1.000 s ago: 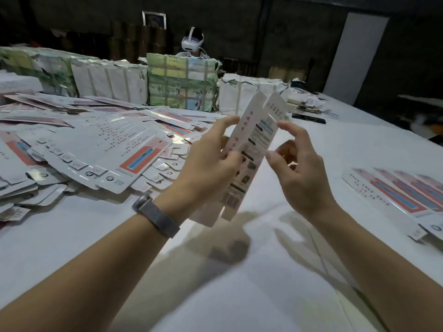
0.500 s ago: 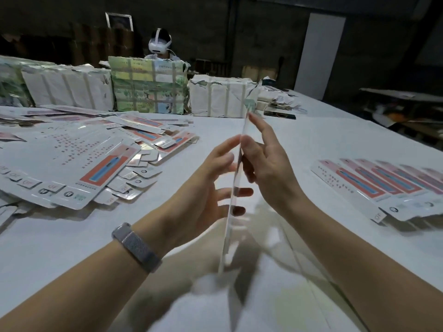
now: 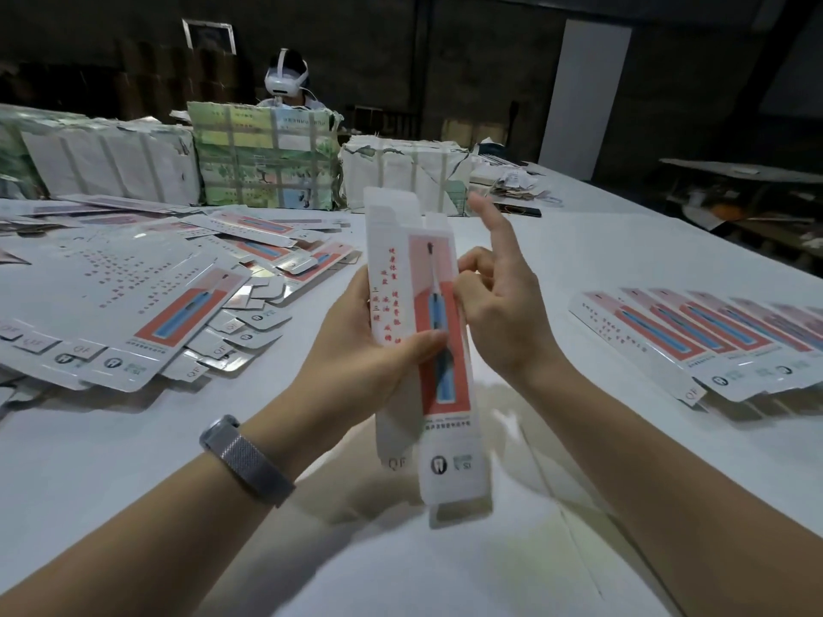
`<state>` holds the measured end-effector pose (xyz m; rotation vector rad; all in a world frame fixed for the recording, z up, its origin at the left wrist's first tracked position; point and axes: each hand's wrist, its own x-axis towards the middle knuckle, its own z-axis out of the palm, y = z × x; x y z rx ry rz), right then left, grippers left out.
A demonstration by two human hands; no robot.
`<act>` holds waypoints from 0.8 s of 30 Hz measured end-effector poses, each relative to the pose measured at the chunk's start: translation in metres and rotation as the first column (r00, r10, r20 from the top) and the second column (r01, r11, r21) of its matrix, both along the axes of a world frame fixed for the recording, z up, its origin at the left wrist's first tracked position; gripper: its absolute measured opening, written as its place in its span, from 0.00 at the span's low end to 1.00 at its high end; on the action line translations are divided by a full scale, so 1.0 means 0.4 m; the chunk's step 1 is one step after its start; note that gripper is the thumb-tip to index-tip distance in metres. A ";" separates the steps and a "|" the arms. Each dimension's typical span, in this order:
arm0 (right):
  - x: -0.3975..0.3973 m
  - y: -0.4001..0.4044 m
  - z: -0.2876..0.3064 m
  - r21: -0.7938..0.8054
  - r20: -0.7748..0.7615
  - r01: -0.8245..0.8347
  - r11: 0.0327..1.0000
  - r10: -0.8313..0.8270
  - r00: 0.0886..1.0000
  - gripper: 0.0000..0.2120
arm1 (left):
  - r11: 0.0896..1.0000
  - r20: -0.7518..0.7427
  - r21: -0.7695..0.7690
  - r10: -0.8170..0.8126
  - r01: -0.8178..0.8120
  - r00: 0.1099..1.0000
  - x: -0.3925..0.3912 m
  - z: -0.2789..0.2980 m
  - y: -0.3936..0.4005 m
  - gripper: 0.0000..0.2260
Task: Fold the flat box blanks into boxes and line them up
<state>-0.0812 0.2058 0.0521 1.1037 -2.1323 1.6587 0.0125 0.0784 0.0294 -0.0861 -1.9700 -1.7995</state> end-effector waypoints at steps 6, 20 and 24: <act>0.011 -0.010 0.008 0.073 -0.287 0.209 0.975 -0.180 0.941 0.23 | 0.965 0.000 0.163 -0.210 0.207 0.978 0.010 0.011 0.002 0.33; 0.029 -0.001 0.043 -0.070 0.061 0.082 0.994 -0.078 0.995 0.06 | 0.928 0.228 0.198 -0.357 0.316 0.906 0.029 0.043 0.001 0.17; 0.011 0.011 0.055 -0.036 0.171 0.076 0.996 -0.069 0.983 0.06 | 0.942 0.271 0.184 -0.324 0.281 0.906 0.041 0.036 0.001 0.32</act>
